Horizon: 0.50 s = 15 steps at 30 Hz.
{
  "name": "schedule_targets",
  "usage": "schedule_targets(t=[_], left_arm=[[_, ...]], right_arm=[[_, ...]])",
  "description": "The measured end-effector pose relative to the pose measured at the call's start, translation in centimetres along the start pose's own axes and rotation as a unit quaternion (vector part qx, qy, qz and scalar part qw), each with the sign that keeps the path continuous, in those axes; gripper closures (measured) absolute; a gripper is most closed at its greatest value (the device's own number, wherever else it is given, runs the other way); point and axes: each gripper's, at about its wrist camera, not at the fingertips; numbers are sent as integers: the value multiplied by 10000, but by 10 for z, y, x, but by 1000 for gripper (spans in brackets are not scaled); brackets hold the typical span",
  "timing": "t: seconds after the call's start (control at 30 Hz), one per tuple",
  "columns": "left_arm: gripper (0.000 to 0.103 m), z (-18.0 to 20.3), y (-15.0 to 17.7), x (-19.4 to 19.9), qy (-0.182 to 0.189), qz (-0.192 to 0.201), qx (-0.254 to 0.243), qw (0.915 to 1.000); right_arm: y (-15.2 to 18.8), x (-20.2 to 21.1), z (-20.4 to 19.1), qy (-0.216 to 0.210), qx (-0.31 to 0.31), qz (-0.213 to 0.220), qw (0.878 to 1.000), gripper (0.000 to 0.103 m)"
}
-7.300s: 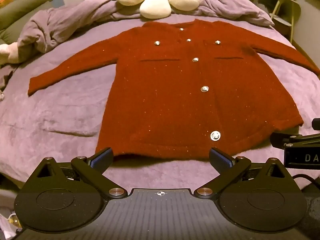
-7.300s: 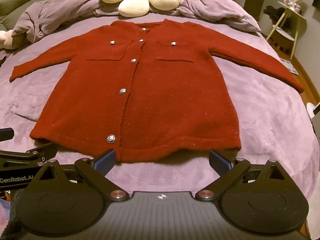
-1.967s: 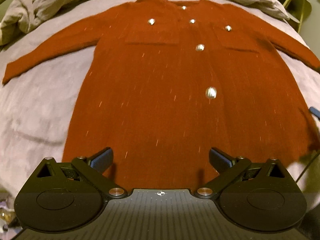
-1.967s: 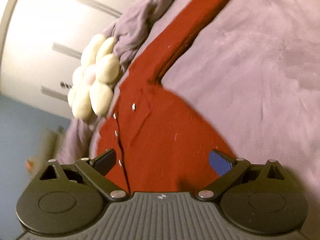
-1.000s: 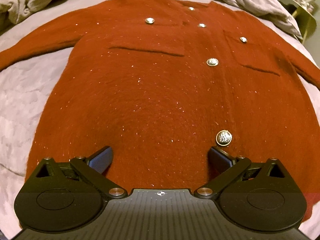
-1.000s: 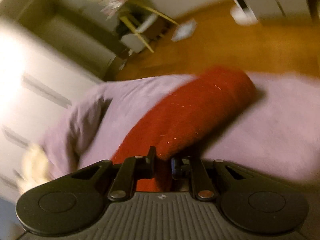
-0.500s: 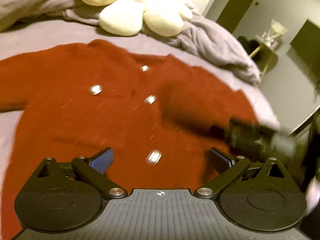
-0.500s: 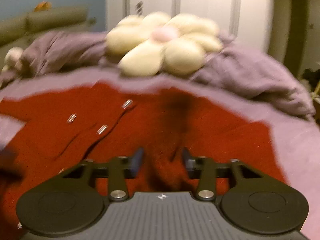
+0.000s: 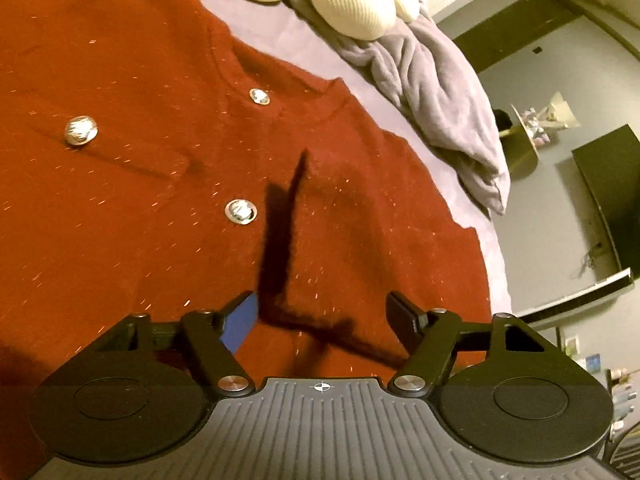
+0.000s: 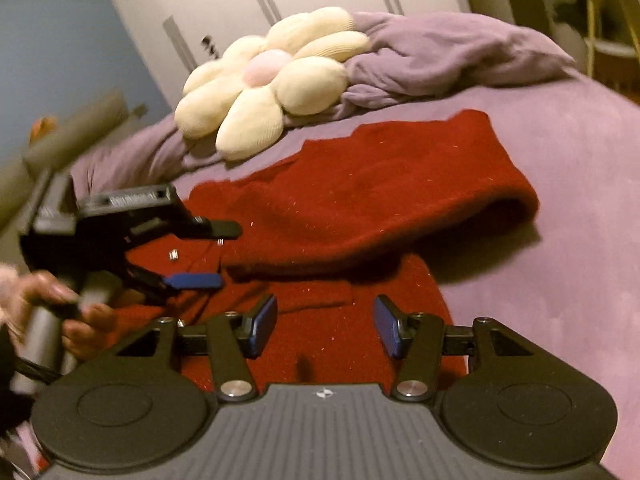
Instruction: Fold small clothes
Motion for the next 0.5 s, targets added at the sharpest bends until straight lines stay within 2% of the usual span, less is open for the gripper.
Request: schedule_targets(t=[0.07, 0.13, 0.17, 0.2, 0.33, 0.47, 0.5], left_arm=[[33, 1, -2, -10, -51, 1, -16, 10000], [52, 4, -1, -15, -183, 26, -78, 9998], [70, 6, -1, -18, -235, -4, -127, 9996], [81, 8, -1, -18, -252, -24, -168, 9995], [90, 13, -11, 0, -125, 188, -312, 9993], [99, 10, -39, 48, 63, 626, -412, 9972], [100, 9, -46, 61, -5, 796, -487, 9956]], right_arm=[[-2, 0, 5, -91, -231, 36, 9997, 50], [-4, -1, 9, -86, -380, 38, 9992, 50], [-4, -2, 10, -72, -462, 28, 9989, 50], [-5, -1, 13, -72, -579, 11, 9983, 50], [-12, -4, 22, -131, -1096, -72, 9939, 50], [-24, -6, 20, -216, -1345, -49, 9907, 50], [-27, -8, 17, -241, -1347, -45, 9906, 49]])
Point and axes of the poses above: each gripper's, at about its wrist camera, not at the fingertips, and x roughly against the way its jaws point, z to its right, y to its underside, and after that the axes turned 7 degrees about y, right-handed
